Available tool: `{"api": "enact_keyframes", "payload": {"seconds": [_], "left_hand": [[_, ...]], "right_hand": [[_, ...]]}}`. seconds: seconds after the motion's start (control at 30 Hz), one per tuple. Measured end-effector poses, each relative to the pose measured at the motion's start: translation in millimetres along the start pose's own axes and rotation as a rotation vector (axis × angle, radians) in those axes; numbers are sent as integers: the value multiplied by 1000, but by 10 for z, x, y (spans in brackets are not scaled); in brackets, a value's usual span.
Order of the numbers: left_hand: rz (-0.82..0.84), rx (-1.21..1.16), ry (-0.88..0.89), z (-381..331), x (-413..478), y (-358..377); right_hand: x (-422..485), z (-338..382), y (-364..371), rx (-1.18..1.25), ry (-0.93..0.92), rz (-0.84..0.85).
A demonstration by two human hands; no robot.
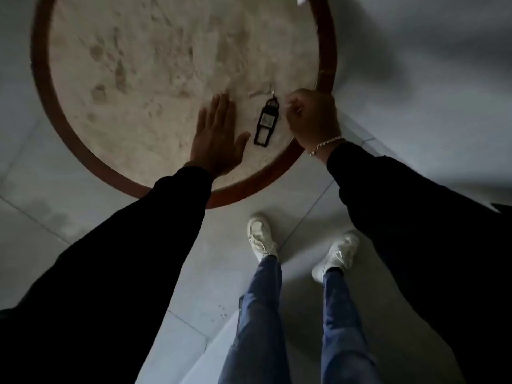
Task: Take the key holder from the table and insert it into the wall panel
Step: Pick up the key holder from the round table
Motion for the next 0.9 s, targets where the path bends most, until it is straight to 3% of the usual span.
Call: {"api": "enact_keyframes", "payload": {"seconds": [0.1,0.33,0.5,0.9], "left_hand": [[-40,62,-10,34,29,98],[-118,118,27,26,10,149],[-103,126,16,36,-9,141],[-84,100,-29,-4,-147,202]], "right_hand": [[46,-27,153,35,121,-60],[83,32,477,24,276,24],[51,-7,446,188,429,-18],[-58,-153,356,445,565,107]]}}
Point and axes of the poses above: each hand's wrist, its own x-axis towards the middle knuckle, its own y-axis out of the palm, z = x × y, the point moved 4 cm from there along x, towards the middle knuckle, and after that the axes turned 7 degrees about -y, right-handed, at the moved point
